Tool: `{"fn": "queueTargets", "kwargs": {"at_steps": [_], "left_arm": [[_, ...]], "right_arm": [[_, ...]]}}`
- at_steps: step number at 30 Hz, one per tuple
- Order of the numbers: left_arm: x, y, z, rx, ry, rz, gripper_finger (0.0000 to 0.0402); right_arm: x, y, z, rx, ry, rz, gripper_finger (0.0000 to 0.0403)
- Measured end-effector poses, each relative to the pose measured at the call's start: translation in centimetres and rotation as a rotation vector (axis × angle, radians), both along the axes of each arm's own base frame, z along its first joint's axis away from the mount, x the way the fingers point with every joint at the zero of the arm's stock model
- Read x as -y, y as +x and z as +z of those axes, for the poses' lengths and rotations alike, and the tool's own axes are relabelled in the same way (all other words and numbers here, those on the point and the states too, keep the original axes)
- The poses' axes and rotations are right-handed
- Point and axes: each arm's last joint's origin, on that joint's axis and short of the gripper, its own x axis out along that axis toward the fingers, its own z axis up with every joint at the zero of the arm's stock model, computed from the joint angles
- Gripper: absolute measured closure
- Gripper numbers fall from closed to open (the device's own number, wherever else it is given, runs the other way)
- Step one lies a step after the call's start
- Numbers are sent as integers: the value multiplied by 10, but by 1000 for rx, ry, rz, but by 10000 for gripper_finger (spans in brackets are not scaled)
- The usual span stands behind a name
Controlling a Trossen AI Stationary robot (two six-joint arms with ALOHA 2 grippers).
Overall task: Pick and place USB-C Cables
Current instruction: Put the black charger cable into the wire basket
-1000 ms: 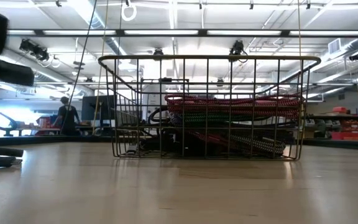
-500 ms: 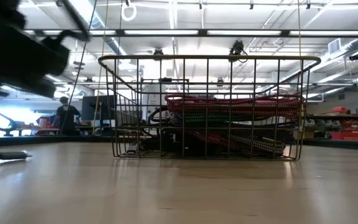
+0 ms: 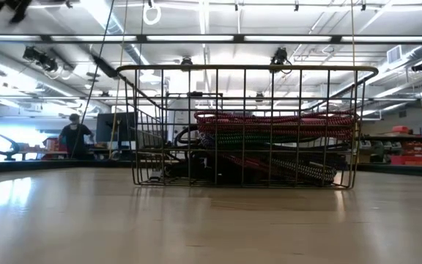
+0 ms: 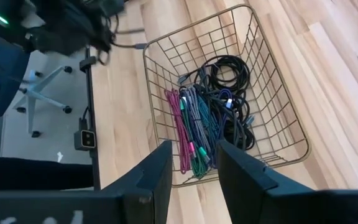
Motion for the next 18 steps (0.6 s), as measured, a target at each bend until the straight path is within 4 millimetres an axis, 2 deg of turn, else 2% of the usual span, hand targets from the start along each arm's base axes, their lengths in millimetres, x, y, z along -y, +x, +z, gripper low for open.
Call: {"fn": "queueTargets", "kwargs": {"at_steps": [5, 8, 13, 18], "left_arm": [[-16, -1, 76, 197, 131, 99, 388], [-35, 0, 108, 299, 179, 154, 388], [-68, 10, 137, 394, 223, 130, 388], [-101, 28, 146, 460, 274, 60, 388]], "right_arm": [[0, 0, 0, 6, -14, 26, 273], [0, 0, 0, 11, -25, 38, 273], [1, -1, 2, 23, -30, 40, 273], [6, -8, 6, 50, -34, 12, 273]]}}
